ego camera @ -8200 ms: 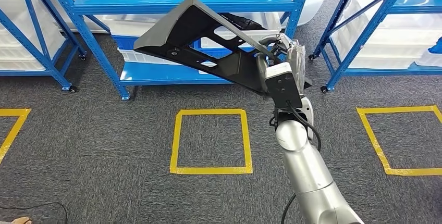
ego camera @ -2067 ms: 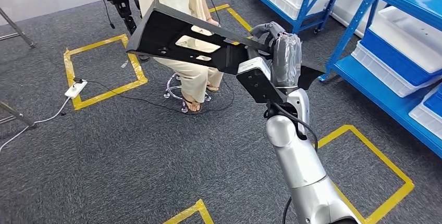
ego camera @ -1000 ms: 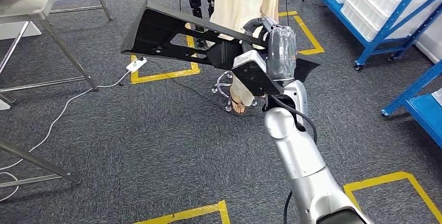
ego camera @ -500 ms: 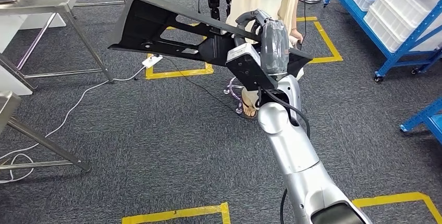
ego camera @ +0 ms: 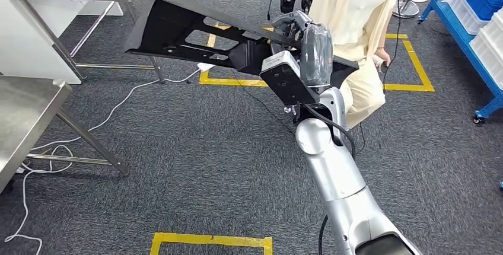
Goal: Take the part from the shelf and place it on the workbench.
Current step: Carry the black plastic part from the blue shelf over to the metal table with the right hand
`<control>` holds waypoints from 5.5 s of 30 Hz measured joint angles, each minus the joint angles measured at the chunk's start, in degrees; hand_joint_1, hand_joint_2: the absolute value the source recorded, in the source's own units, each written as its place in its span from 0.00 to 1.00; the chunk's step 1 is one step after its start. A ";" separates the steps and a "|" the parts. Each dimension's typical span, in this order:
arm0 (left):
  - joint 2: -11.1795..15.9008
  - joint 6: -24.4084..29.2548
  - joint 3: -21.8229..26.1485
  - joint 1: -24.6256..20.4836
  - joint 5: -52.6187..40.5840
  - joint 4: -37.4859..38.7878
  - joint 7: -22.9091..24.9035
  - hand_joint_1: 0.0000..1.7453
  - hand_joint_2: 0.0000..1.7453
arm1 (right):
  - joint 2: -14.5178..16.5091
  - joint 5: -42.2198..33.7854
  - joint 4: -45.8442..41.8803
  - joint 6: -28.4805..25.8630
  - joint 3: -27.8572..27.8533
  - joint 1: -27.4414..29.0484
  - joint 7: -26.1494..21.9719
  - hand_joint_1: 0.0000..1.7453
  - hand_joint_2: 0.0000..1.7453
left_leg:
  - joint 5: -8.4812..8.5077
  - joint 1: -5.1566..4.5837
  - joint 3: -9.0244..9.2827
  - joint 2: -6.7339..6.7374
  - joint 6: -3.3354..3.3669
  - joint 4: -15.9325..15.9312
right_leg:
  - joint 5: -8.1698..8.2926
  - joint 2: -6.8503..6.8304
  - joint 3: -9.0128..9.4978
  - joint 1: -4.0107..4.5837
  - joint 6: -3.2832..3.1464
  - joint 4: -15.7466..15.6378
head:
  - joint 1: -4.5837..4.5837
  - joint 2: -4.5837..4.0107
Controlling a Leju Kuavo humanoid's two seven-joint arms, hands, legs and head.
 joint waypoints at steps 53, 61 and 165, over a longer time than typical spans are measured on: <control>-0.68 0.39 4.15 0.17 3.24 -0.04 -2.13 0.00 0.00 | 6.41 8.72 24.89 1.87 4.10 -18.00 0.90 1.00 1.00 | 0.04 -0.02 0.26 5.58 0.80 -0.40 | -2.41 -4.11 -2.27 1.02 -1.40 4.92 | -0.83 0.00; -0.68 0.55 4.19 0.19 3.26 -0.02 -2.11 0.00 0.00 | 6.18 8.77 27.11 1.87 3.86 -18.11 0.81 1.00 1.00 | -0.06 -0.15 0.07 0.11 0.50 0.05 | 0.78 -0.38 -1.82 0.43 0.00 1.30 | -0.61 -0.01; 0.28 -1.49 4.03 0.26 1.82 -0.03 -2.57 0.00 0.00 | -1.70 9.62 21.09 2.34 -1.82 -12.05 0.07 1.00 1.00 | -1.07 -0.29 1.10 2.66 1.01 -0.40 | 2.40 -1.66 -0.13 0.86 -0.47 -2.34 | -0.59 -0.01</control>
